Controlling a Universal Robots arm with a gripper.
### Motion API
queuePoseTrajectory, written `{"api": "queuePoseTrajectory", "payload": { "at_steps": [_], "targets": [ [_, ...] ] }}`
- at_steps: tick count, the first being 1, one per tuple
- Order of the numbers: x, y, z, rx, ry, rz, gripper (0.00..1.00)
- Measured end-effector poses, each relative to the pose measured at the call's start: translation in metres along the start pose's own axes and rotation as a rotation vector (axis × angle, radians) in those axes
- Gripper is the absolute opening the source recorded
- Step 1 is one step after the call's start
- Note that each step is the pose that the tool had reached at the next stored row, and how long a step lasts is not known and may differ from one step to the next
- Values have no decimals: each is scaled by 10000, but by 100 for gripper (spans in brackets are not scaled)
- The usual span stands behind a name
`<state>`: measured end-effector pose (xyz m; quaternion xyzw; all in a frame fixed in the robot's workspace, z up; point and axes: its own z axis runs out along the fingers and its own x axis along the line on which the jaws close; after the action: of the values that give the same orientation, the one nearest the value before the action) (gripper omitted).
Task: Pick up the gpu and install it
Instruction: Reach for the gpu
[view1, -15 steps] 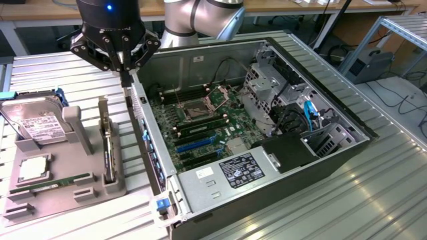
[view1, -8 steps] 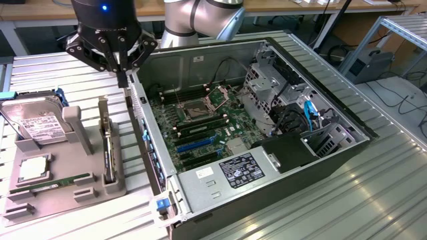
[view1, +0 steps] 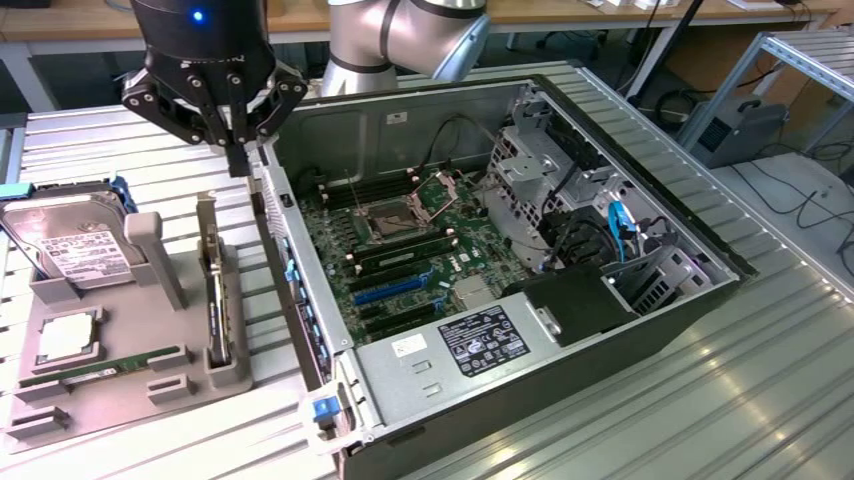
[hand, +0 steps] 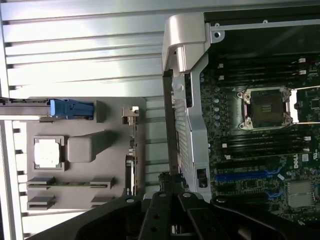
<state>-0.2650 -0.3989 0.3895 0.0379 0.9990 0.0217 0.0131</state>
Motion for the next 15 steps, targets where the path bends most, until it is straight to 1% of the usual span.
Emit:
{"api": "queuePoseTrajectory", "payload": {
  "at_steps": [15],
  "targets": [
    [108,-8,-1,1,0,0,11]
  ]
}}
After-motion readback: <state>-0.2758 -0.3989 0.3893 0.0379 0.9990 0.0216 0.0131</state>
